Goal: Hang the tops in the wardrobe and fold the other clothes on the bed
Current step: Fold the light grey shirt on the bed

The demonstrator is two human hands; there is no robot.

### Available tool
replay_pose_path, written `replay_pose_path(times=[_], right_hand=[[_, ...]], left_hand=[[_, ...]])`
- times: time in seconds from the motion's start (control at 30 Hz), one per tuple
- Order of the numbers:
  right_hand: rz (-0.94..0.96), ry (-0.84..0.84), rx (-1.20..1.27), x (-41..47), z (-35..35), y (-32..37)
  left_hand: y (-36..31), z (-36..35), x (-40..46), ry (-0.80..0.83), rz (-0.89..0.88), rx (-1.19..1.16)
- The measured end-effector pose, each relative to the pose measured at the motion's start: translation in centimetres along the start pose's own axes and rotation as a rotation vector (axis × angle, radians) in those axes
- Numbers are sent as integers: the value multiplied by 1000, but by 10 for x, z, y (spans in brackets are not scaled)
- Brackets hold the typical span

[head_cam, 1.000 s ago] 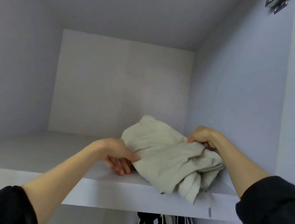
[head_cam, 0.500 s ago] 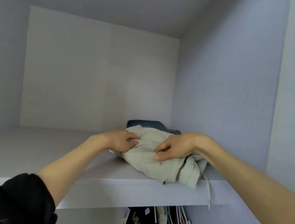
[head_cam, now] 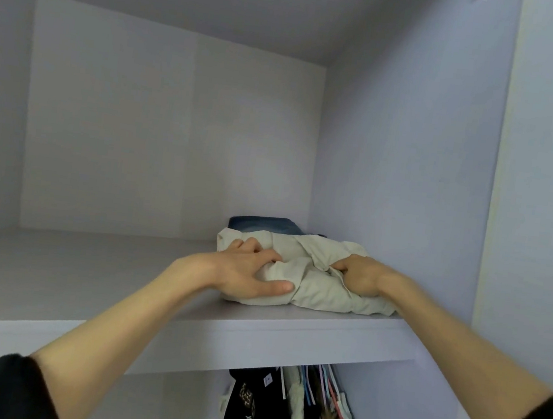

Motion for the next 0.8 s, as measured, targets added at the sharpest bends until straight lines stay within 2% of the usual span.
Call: replay_pose_path(times=[0.13, 0.23, 0.37, 0.47, 0.53, 0.6, 0.7, 0.8], right_hand=[[12, -142, 224, 7, -8, -7], [-8, -195, 235, 13, -12, -12], [-35, -317, 226, 11, -8, -16], [-64, -445, 278, -13, -1, -18], [-30, -464, 325, -39, -6, -12], [14, -436, 359, -67, -16, -7], [-9, -456, 447, -118, -29, -11], [-104, -484, 564, -180, -39, -14]], left_hand=[[2, -8, -1, -34, -3, 27], [-1, -11, 2, -116, 11, 64], [1, -11, 3, -135, 17, 6], [-1, -7, -5, -185, 3, 68], [-8, -6, -15, -227, -18, 83], [-22, -6, -27, -304, -102, 19], [-56, -14, -59, -427, -402, -278], [-80, -47, -95, -348, -557, -456]])
Point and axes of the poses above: each hand's wrist, its own x-axis towards the middle knuckle, its own z-axis out of the back of the hand, y = z × x, the point moved 8 cm from there along x, towards the middle knuckle, and after that the axes turned 13 degrees about -x, right-handed, at the moved point
